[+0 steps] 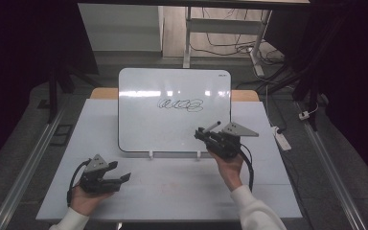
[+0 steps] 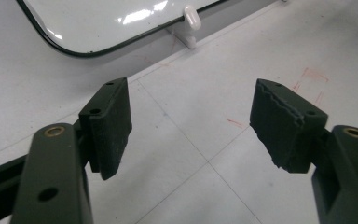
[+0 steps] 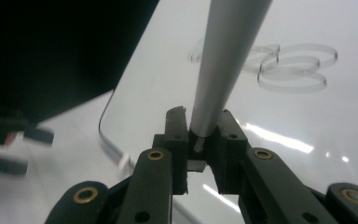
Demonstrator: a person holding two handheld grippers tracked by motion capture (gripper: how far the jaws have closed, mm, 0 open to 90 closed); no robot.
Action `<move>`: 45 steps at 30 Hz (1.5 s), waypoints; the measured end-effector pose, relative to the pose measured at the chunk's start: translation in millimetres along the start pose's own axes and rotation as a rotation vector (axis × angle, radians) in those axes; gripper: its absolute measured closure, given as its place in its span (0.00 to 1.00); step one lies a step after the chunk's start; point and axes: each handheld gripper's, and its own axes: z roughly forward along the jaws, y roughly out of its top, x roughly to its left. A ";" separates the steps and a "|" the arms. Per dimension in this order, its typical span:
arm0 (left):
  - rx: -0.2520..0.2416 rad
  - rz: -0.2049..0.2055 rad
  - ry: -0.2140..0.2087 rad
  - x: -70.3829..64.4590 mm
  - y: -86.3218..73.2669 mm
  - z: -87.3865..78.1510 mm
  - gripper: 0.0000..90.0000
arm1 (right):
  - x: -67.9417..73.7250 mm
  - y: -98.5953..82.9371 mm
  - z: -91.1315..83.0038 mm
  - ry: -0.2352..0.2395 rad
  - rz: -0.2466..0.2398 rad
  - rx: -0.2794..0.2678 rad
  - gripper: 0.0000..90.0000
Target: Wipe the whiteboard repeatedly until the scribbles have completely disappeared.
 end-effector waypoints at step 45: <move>0.023 -0.011 0.014 8.2 -2.8 7.6 0.32 | -3.7 52.5 177.0 0.032 -0.183 0.054 0.87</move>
